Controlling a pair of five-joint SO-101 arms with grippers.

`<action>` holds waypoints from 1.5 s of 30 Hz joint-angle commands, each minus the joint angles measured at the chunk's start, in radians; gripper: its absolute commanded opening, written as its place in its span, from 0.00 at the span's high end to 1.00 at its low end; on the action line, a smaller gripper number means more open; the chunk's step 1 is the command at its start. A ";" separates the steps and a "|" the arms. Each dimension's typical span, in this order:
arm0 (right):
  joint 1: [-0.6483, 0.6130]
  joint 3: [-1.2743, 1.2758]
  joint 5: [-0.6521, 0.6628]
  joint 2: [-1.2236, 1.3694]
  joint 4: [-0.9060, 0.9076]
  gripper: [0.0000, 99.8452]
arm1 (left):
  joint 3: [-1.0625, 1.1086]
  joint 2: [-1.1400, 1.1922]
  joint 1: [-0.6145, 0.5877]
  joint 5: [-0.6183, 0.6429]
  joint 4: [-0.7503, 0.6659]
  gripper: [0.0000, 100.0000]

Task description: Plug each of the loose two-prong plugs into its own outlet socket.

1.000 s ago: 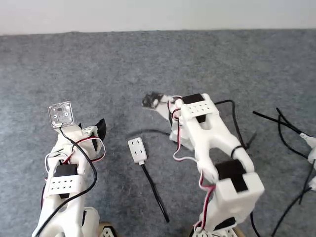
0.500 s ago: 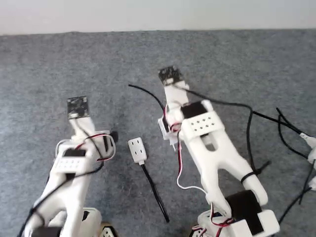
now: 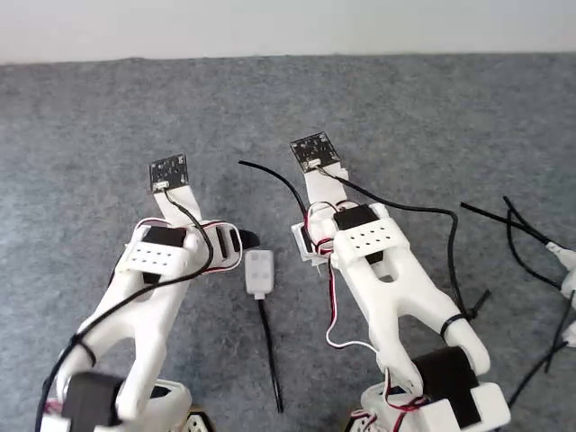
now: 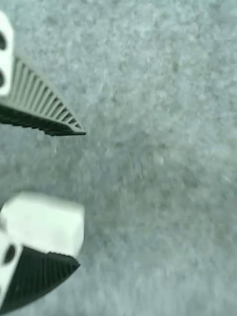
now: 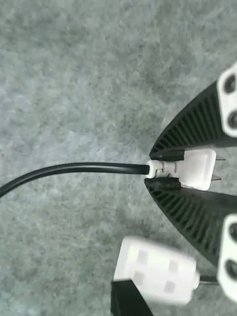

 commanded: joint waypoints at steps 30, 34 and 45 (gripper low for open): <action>0.085 -0.028 0.017 -0.051 -0.019 0.99 | -0.120 0.287 0.290 0.028 -0.011 0.85; 0.130 -0.038 0.015 -0.056 -0.018 0.99 | -0.104 0.287 0.299 0.028 -0.069 0.92; 0.191 -0.043 0.014 -0.105 -0.010 0.99 | -0.120 0.287 0.512 0.028 -0.092 0.93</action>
